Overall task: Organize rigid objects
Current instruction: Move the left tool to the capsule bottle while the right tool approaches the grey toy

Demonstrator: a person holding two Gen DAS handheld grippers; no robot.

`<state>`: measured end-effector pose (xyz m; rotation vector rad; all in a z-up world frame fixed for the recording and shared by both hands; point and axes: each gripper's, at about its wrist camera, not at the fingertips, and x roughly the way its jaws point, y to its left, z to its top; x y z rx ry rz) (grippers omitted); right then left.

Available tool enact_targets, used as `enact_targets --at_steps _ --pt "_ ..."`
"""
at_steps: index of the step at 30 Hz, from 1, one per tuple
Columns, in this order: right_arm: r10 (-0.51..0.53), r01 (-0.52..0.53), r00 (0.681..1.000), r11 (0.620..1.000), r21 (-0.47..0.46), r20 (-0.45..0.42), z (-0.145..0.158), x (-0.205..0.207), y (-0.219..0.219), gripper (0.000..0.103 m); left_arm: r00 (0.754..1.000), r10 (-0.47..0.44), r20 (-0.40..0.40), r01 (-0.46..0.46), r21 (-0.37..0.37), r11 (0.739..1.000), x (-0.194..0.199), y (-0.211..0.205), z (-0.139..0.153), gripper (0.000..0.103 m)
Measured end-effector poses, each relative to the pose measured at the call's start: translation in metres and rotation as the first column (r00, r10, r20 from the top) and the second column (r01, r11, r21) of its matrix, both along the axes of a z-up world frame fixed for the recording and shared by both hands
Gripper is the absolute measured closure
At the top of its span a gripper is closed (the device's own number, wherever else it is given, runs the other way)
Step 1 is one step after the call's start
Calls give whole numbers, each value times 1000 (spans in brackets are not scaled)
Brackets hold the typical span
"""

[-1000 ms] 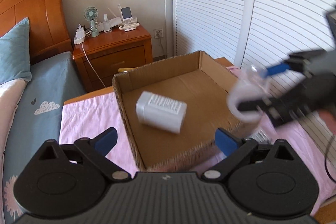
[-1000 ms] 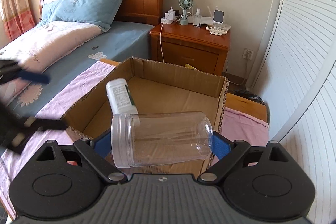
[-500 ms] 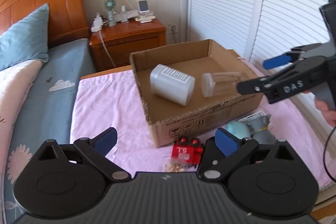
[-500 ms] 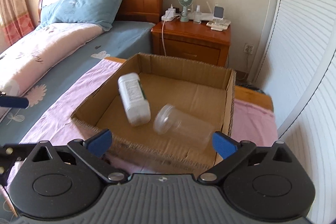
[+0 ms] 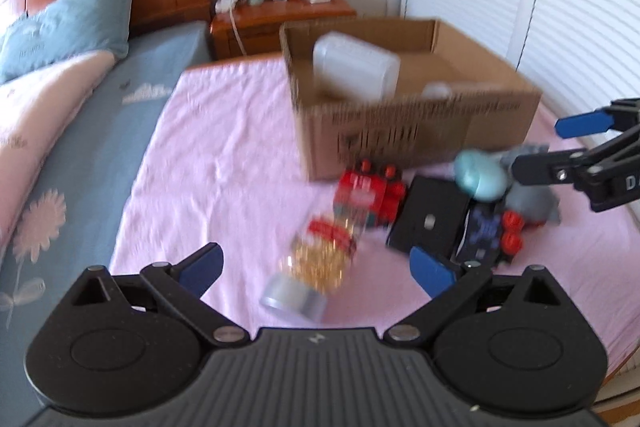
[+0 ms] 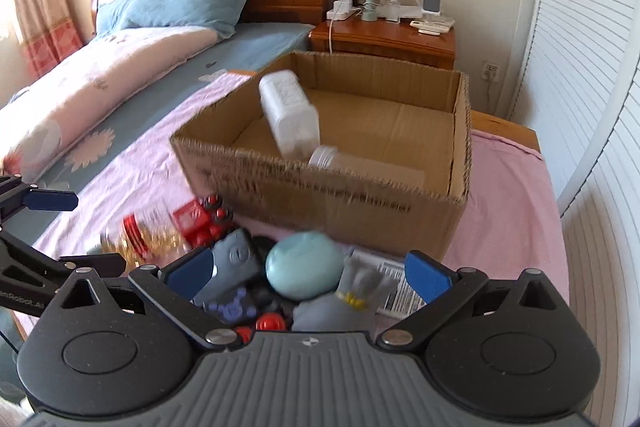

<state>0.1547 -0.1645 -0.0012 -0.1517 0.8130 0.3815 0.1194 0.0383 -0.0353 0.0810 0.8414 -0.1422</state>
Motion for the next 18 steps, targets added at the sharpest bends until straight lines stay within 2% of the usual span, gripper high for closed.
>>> enact_targets --at_steps 6,13,18 --pt "17 -16 1000 1000 22 -14 -16 12 -4 0 994 83 -73 -84 -10 996 -1 11 -24 4" --pt "53 -51 997 998 41 -49 -26 29 -5 0 987 130 -90 -129 15 992 -5 24 -32 4" --pt "70 -69 995 997 16 -70 -26 19 -10 0 981 164 -105 -164 7 986 -6 35 -34 4"
